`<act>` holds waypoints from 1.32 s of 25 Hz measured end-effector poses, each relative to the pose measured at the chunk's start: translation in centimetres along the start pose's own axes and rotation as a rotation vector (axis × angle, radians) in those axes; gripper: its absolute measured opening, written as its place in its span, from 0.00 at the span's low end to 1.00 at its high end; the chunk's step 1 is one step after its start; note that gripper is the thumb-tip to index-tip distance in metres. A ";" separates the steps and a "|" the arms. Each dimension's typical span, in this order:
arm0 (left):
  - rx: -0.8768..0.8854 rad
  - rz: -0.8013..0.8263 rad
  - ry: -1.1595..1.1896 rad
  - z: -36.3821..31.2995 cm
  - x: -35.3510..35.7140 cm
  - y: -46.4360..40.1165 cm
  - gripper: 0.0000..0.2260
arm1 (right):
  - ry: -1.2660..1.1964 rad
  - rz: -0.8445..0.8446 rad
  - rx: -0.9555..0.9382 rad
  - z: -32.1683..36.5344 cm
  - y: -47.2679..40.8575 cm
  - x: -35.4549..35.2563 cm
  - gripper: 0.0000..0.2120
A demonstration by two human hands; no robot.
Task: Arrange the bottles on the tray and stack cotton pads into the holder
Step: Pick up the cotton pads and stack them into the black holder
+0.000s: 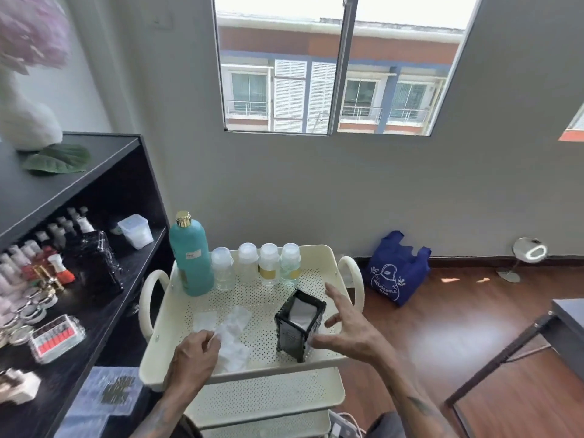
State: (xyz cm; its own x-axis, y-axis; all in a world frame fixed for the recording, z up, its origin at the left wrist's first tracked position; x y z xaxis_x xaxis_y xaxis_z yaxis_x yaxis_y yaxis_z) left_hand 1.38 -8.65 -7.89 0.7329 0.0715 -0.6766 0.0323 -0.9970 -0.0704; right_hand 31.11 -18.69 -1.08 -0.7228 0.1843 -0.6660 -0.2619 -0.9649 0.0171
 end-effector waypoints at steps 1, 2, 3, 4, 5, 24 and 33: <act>-0.006 0.010 0.028 0.0 -0.1 0.0 0.10 | 0.004 0.002 -0.007 0.0 0.0 0.5 0.60; -0.019 0.014 0.046 0.0 -0.4 0.0 0.09 | 0.006 -0.018 -0.005 0.0 0.0 1.1 0.62; -0.041 0.014 0.067 -0.1 -0.7 0.0 0.08 | 0.017 -0.055 -0.005 -0.1 -0.1 1.6 0.64; -0.067 0.004 0.101 0.0 -1.0 0.0 0.07 | 0.031 -0.101 -0.012 0.0 -0.1 2.2 0.63; -0.097 -0.012 0.146 0.0 -1.3 0.1 0.04 | 0.039 -0.146 -0.022 0.1 0.0 2.7 0.60; 0.878 -0.004 0.007 -21.1 0.9 1.8 0.05 | -0.131 -0.126 -0.040 -0.7 -1.3 2.7 0.47; 0.711 0.576 -0.584 -16.8 6.3 2.6 0.20 | -0.173 -0.126 -0.054 -0.9 -1.2 3.1 0.46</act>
State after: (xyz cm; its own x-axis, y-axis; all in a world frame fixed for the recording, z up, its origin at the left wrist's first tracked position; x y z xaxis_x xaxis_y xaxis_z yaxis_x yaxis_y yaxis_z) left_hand 17.51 -11.24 -0.04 0.0692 -0.2115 -0.9749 -0.7518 -0.6534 0.0884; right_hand 29.75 -17.10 -3.83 -0.7869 0.3287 -0.5222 -0.3257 -0.9401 -0.1009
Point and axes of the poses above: each hand's wrist, its own y-axis away from the middle knuckle, its own x-axis out of the palm, z = x × y, the point moved 6 cm from there along -y, towards the middle knuckle, and after that the axes turned 11 degrees about -z, right-handed, at the moved point
